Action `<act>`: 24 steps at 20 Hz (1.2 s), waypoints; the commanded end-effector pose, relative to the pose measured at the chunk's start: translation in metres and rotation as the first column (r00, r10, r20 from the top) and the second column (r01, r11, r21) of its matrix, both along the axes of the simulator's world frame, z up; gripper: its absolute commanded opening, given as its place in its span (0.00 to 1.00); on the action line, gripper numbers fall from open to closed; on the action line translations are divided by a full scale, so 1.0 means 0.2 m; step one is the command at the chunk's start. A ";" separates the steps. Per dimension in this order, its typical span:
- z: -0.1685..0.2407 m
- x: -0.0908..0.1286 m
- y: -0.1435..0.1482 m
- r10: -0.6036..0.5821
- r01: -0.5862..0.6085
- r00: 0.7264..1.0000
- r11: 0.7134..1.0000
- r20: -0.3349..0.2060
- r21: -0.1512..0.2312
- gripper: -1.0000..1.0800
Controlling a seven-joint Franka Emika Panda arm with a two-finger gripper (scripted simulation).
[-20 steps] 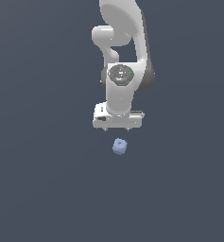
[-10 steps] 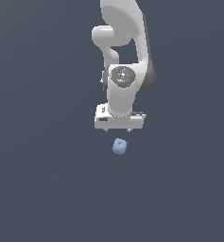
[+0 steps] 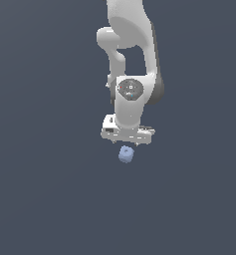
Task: Pick up the object and move it to a goal position.
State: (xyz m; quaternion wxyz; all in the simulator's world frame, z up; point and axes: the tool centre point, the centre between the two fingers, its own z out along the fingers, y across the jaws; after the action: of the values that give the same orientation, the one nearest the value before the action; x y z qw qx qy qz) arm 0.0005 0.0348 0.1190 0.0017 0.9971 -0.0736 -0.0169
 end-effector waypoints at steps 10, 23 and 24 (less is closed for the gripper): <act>-0.13 0.08 0.03 -0.172 0.172 0.985 0.985 0.031 0.001 0.96; -0.24 0.08 0.04 -0.186 0.186 0.982 0.983 0.033 0.001 0.96; -0.27 0.08 0.04 -0.187 0.187 0.982 0.982 0.033 0.001 0.96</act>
State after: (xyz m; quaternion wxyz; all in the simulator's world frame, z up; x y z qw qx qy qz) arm 0.0173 0.0424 0.0731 -0.0001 0.9861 -0.1664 0.0002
